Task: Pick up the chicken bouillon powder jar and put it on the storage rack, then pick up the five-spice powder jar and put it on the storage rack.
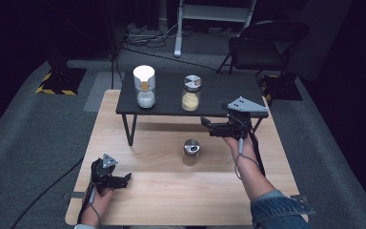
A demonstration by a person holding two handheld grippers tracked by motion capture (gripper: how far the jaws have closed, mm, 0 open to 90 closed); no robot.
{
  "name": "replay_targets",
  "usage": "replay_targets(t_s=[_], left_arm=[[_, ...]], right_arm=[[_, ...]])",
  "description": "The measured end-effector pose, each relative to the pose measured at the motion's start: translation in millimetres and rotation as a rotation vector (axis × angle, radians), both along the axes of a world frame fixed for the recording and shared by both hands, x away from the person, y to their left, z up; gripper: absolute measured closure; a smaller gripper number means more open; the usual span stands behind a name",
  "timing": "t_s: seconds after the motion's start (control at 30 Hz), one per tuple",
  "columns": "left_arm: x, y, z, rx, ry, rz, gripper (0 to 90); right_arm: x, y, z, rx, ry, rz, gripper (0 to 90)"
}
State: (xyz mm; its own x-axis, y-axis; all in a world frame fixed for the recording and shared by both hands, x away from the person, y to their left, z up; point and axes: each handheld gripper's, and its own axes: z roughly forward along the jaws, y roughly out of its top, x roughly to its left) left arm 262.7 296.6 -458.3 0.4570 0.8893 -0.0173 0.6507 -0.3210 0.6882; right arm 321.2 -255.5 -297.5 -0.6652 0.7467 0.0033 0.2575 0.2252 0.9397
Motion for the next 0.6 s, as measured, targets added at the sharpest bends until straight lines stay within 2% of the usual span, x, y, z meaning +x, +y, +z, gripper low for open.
replay_targets(t_s=[0.4, 0.6], left_arm=[[0.7, -0.6, -0.2, -0.003, 0.0, 0.007, 0.9], [0.7, -0.6, -0.2, -0.003, 0.0, 0.007, 0.9]], right_arm=[[-14.7, -6.9, -20.9, 0.01, 0.006, 0.008, 4.0], [-20.8, -6.2, -36.2, -0.016, 0.016, 0.004, 3.7]])
